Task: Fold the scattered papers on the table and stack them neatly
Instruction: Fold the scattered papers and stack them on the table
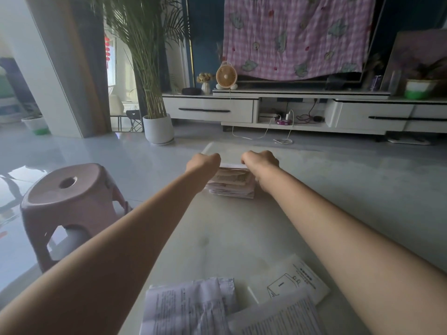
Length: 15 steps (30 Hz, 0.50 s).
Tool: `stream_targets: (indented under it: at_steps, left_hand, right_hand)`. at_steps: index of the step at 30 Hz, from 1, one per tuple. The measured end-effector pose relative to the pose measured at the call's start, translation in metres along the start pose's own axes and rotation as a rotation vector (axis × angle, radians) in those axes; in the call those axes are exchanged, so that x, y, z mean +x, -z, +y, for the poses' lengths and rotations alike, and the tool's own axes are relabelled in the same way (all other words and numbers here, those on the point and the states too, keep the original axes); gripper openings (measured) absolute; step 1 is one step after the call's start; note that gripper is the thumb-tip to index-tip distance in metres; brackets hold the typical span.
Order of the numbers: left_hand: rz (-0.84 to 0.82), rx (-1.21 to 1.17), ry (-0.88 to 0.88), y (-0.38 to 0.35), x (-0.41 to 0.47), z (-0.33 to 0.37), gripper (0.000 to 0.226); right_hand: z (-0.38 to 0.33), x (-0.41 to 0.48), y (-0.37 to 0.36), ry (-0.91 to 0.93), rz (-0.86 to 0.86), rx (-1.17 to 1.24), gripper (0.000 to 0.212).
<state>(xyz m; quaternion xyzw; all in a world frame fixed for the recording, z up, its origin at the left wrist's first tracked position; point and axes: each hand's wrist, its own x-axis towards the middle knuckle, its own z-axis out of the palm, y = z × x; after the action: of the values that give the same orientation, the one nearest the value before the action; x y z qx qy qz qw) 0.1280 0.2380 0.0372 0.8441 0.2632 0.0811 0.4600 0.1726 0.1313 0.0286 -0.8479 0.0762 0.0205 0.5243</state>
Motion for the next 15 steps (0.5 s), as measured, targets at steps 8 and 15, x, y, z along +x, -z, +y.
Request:
stream_targets:
  at_steps: [8,15]
  left_hand:
    - [0.184,0.138,-0.318,0.018,-0.035,-0.014,0.042]
    - [0.096,0.232,-0.52,0.046,-0.151,-0.034,0.024]
  right_hand:
    - [0.015,-0.036,0.043,0.287,-0.038,-0.11,0.014]
    - [0.067,-0.125,0.11,0.416,-0.767,-0.873,0.059]
